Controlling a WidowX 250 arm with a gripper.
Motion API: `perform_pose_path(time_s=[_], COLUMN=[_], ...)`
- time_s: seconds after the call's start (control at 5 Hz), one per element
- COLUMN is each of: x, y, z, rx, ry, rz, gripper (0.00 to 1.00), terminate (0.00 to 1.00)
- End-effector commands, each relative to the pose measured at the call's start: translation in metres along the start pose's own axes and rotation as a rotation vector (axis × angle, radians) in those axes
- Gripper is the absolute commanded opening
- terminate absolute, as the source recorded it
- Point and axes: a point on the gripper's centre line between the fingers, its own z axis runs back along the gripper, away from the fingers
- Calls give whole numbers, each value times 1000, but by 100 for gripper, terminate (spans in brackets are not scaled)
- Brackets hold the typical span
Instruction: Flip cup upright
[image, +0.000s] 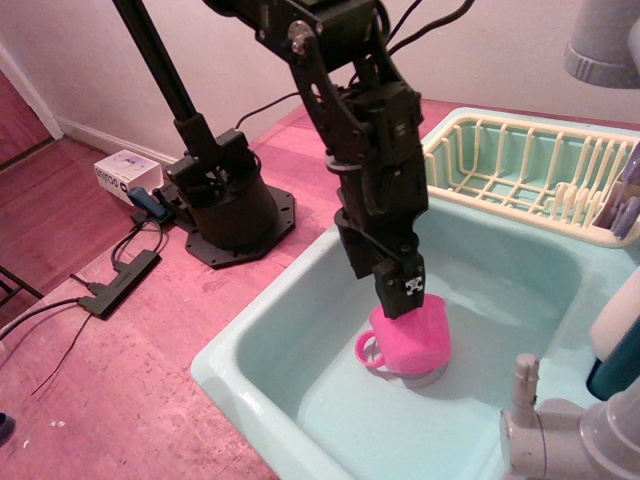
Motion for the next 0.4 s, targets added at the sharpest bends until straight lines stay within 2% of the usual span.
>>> perform_pose_path(time_s=[0.0,0.2], x=[-14,-15], y=[-5,-13], z=[4,-8], rx=[-53,-52], ry=[22,55], rz=[15,2], gripper=[100,100], terminate=[0,0])
